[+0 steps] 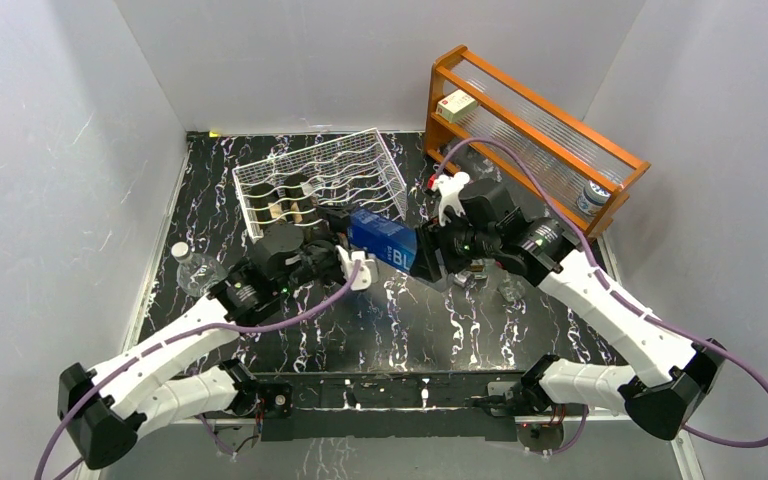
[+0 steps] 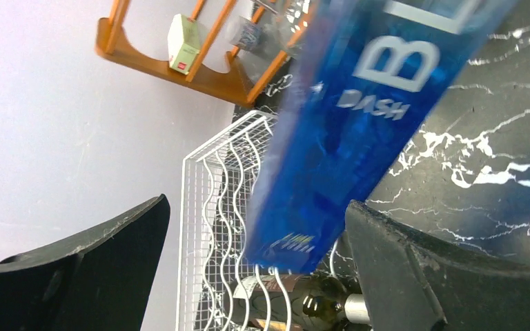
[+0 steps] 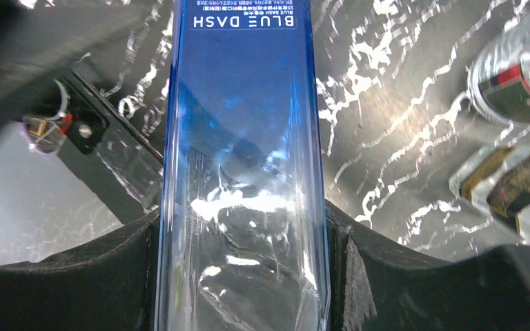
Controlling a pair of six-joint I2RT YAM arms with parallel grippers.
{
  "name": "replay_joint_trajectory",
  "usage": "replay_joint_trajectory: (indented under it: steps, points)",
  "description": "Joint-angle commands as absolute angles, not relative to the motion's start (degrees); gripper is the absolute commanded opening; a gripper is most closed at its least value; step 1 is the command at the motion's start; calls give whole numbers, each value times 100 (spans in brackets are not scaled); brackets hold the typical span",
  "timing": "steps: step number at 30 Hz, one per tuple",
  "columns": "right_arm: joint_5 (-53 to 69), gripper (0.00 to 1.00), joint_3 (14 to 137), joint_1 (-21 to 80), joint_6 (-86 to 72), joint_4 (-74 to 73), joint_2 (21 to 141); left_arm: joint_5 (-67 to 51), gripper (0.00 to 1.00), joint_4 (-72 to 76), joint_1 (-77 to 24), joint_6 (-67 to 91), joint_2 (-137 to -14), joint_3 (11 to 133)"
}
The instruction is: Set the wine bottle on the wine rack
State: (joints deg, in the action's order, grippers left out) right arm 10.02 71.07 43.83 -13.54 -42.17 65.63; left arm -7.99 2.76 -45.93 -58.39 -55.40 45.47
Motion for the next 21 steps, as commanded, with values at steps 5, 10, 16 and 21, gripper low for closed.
replay_joint_trajectory:
  steps: [5,10,16,21]
  points:
    - [947,0,6697,4326,-1270,-3321,6089,-501,98,1096,-4553,-3735,-4552,4384]
    - [1083,0,6145,4325,-1239,-2742,6023,398,98,1149,-4553,-1819,-4420,4888]
    - [1161,0,5573,4325,-1389,-1898,6090,945,98,755,-4553,-419,-4741,5686]
    - [937,0,5236,4329,-1565,-1317,5950,674,98,720,-4553,-91,-4804,5821]
